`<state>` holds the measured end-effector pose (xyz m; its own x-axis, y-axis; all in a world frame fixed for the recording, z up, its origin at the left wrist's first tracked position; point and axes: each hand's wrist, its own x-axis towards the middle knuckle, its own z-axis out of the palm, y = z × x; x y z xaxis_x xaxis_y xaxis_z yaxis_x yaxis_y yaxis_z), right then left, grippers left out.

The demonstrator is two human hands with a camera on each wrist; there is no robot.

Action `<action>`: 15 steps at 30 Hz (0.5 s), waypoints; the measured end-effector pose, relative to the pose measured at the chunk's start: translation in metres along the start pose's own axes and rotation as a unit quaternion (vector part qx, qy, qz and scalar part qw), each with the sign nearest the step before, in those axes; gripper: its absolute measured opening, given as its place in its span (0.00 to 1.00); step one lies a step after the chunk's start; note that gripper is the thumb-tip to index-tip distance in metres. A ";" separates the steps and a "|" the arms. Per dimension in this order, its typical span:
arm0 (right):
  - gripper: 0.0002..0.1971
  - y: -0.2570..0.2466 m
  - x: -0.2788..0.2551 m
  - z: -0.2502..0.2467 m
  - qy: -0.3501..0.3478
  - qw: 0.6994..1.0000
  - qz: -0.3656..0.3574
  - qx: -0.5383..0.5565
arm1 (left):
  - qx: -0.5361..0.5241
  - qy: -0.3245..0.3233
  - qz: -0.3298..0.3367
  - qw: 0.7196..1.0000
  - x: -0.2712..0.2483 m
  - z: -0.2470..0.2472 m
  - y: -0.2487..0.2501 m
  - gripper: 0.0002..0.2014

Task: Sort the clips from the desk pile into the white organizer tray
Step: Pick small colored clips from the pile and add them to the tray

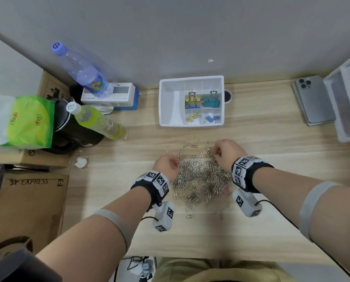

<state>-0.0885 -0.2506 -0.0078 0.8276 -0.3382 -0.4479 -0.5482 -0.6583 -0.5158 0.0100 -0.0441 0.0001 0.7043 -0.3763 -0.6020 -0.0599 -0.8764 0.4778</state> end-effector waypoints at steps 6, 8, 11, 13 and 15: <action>0.09 0.000 -0.012 -0.010 0.017 0.987 0.078 0.139 | 0.007 0.030 0.006 1.000 -0.010 0.002 0.006 0.07; 0.05 -0.002 -0.015 -0.015 0.020 0.975 0.105 0.194 | 0.005 0.032 0.005 0.999 -0.012 -0.001 0.009 0.08; 0.06 -0.001 -0.020 -0.020 0.004 0.955 0.132 0.265 | -0.009 0.041 0.004 0.999 -0.017 -0.005 0.014 0.07; 0.11 0.001 -0.025 -0.020 -0.041 0.956 0.139 0.256 | -0.015 0.043 0.004 0.999 -0.020 -0.007 0.016 0.07; 0.15 0.004 -0.031 -0.018 -0.082 0.965 0.136 0.210 | -0.014 0.051 -0.004 0.999 -0.022 -0.007 0.016 0.09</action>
<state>-0.1143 -0.2545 0.0172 0.6355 -0.3261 -0.6998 -0.7709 -0.2180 -0.5984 -0.0015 -0.0477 0.0257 0.7725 -0.3364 -0.5386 -0.0358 -0.8698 0.4920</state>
